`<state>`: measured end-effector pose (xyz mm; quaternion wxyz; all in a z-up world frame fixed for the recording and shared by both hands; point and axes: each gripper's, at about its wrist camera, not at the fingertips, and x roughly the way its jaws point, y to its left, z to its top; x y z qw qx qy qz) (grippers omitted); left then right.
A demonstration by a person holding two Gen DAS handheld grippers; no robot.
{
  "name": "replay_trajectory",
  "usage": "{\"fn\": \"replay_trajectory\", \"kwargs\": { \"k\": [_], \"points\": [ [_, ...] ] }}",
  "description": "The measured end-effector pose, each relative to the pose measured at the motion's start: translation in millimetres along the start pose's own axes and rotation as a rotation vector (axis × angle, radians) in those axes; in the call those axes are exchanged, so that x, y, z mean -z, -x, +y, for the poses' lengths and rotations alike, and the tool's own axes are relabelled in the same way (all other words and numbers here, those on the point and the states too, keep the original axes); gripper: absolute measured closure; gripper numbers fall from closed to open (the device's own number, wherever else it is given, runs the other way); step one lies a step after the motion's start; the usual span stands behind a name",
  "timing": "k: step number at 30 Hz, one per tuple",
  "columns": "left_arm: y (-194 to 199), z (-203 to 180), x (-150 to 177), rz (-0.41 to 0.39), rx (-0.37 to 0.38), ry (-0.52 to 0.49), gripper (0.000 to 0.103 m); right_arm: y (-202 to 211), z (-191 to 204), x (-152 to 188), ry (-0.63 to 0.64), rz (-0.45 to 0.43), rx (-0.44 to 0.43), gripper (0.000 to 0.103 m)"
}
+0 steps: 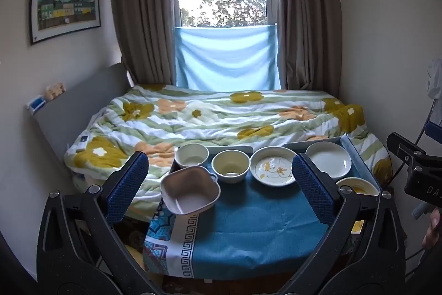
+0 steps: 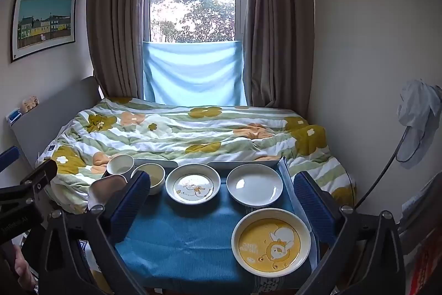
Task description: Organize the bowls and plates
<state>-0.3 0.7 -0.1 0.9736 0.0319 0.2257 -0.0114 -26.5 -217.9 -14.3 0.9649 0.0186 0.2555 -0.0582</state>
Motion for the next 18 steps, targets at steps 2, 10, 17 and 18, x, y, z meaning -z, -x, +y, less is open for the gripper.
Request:
{"fn": "replay_trajectory", "kwargs": {
  "k": [2,10,17,18],
  "points": [
    [0.6,0.5,0.4,0.0,-0.004,0.001,0.0,0.0,0.5,0.1,0.004,-0.007,0.003,0.0],
    [-2.7,2.4,2.3,-0.01,-0.005,-0.004,0.0,-0.2,1.7,0.0,0.006,-0.011,0.005,0.0],
    [-1.6,-2.1,2.6,-0.012,0.0,0.003,0.0,-0.4,1.6,0.3,0.005,-0.011,0.005,0.0],
    [-1.2,-3.1,2.8,-0.013,-0.002,0.002,0.0,-0.1,1.4,0.2,0.004,-0.011,0.004,0.0]
  ]
}}
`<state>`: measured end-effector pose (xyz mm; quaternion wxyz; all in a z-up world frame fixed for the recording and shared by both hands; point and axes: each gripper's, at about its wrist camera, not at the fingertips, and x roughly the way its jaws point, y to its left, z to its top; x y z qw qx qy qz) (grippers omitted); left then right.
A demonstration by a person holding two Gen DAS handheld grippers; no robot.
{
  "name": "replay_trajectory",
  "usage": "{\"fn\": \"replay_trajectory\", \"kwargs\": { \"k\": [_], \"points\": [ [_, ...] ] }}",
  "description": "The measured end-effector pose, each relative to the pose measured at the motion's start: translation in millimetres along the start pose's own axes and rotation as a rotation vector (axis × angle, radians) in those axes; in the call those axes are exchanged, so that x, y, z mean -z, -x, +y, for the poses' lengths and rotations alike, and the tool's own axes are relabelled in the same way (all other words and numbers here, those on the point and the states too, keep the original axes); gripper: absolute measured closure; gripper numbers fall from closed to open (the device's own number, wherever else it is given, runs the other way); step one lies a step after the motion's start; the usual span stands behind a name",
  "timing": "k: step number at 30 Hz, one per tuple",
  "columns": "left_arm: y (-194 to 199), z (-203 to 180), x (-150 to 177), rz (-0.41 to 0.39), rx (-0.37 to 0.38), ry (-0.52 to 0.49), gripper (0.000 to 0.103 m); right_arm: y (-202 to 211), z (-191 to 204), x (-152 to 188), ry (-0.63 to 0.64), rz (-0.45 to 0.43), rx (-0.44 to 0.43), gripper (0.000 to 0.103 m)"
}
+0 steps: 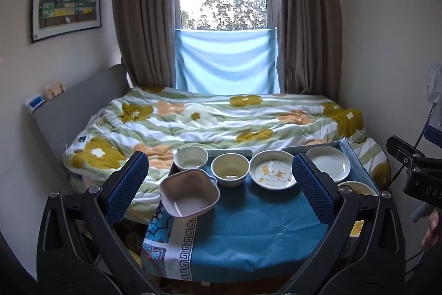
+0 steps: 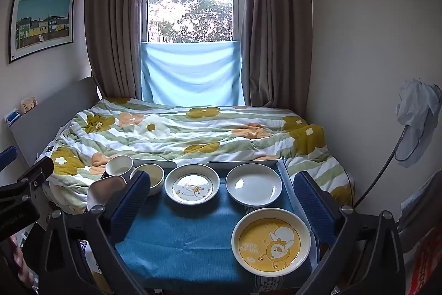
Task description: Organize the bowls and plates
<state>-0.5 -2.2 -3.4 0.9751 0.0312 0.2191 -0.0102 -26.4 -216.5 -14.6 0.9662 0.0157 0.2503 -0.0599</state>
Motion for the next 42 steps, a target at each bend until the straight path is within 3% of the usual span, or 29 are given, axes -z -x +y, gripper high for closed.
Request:
{"fn": "replay_trajectory", "kwargs": {
  "k": [9,42],
  "points": [
    [1.2,3.8,-0.4,0.004,0.03,0.007,0.0,0.3,0.6,0.5,0.0,0.0,0.0,0.0],
    [1.2,6.4,-5.0,-0.017,0.008,0.006,0.0,-4.1,-0.2,1.0,-0.001,0.002,0.002,0.0]
  ]
}}
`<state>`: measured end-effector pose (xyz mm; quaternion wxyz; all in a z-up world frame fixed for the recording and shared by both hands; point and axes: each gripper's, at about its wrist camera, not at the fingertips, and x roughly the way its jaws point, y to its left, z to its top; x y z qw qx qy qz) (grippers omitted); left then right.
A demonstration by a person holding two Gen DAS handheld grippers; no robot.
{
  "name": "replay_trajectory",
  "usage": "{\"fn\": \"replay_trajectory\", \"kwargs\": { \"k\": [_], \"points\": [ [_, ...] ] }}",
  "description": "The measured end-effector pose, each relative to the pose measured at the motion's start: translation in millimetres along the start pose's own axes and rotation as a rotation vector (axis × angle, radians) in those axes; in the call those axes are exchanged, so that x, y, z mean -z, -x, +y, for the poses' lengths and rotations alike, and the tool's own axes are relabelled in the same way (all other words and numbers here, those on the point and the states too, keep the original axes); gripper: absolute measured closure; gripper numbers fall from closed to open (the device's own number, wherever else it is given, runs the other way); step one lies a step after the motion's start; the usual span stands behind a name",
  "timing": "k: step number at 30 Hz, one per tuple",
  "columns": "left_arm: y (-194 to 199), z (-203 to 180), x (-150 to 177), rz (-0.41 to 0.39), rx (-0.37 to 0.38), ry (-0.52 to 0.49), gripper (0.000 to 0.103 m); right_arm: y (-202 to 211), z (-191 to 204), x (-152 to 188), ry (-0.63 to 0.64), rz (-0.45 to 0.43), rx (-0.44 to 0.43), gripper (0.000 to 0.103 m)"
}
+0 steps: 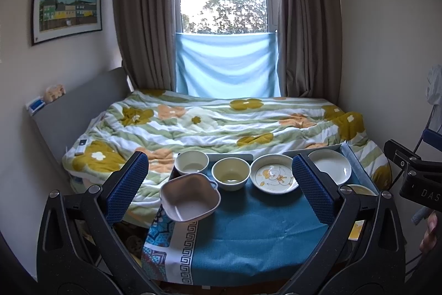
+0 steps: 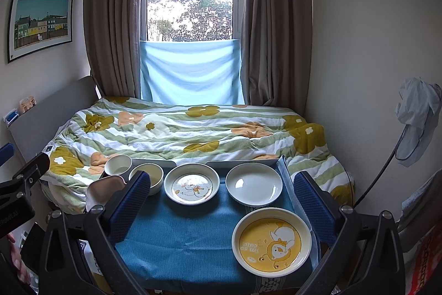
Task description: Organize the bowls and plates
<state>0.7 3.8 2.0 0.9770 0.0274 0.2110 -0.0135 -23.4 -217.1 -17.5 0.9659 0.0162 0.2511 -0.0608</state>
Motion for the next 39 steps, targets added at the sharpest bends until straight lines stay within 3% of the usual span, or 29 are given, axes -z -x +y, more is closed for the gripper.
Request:
{"fn": "replay_trajectory", "kwargs": {
  "k": [25,39],
  "points": [
    [-2,-5,-1,-0.017,0.003,-0.011,0.0,-10,-4,5,0.001,0.003,0.006,0.0],
    [-1,-8,-4,-0.052,-0.033,-0.024,0.0,-12,-4,6,0.0,0.002,0.004,0.0]
  ]
}}
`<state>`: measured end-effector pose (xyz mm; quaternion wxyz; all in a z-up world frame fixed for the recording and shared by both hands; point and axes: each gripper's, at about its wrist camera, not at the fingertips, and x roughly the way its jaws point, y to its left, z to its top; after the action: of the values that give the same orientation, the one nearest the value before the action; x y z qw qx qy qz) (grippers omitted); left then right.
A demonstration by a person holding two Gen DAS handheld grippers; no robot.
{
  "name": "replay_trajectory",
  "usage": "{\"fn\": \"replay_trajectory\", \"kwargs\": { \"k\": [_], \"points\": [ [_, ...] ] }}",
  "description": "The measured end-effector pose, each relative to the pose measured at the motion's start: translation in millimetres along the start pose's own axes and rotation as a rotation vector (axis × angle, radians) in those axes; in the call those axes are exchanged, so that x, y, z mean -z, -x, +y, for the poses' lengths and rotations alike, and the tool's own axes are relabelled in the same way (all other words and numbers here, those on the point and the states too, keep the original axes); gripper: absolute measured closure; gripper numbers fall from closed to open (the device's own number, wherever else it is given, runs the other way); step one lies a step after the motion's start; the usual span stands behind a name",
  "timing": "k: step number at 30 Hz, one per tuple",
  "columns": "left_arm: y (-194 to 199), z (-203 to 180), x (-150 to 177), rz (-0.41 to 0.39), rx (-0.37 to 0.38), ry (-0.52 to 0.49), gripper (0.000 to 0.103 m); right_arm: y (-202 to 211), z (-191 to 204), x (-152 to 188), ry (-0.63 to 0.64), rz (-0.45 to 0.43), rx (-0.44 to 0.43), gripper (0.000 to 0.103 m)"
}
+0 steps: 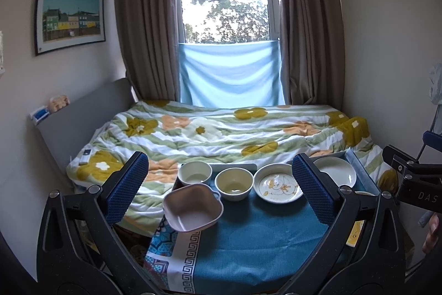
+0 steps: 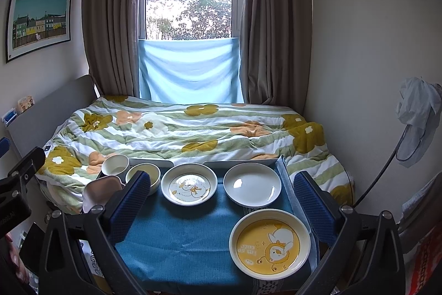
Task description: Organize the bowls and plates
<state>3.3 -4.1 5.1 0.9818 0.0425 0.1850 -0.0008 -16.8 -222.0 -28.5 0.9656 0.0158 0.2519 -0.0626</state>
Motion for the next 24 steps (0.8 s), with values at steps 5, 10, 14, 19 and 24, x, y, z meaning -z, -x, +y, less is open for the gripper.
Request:
{"fn": "replay_trajectory", "kwargs": {
  "k": [5,10,14,19,24],
  "points": [
    [-3,0,-1,0.007,0.003,-0.001,0.0,0,0,0,-0.001,0.001,-0.001,0.0],
    [-12,1,-1,0.049,0.029,-0.008,0.0,-2,2,0,-0.003,0.016,0.0,0.0],
    [-31,-5,5,0.129,0.099,-0.02,0.0,-10,2,4,-0.02,0.056,0.019,0.0],
    [-72,-33,36,0.279,0.224,-0.075,0.0,-27,-9,36,-0.067,0.16,0.064,0.0],
    [-100,-80,79,0.387,0.35,-0.148,0.0,-43,-47,84,-0.15,0.262,0.12,0.0]
  ]
}}
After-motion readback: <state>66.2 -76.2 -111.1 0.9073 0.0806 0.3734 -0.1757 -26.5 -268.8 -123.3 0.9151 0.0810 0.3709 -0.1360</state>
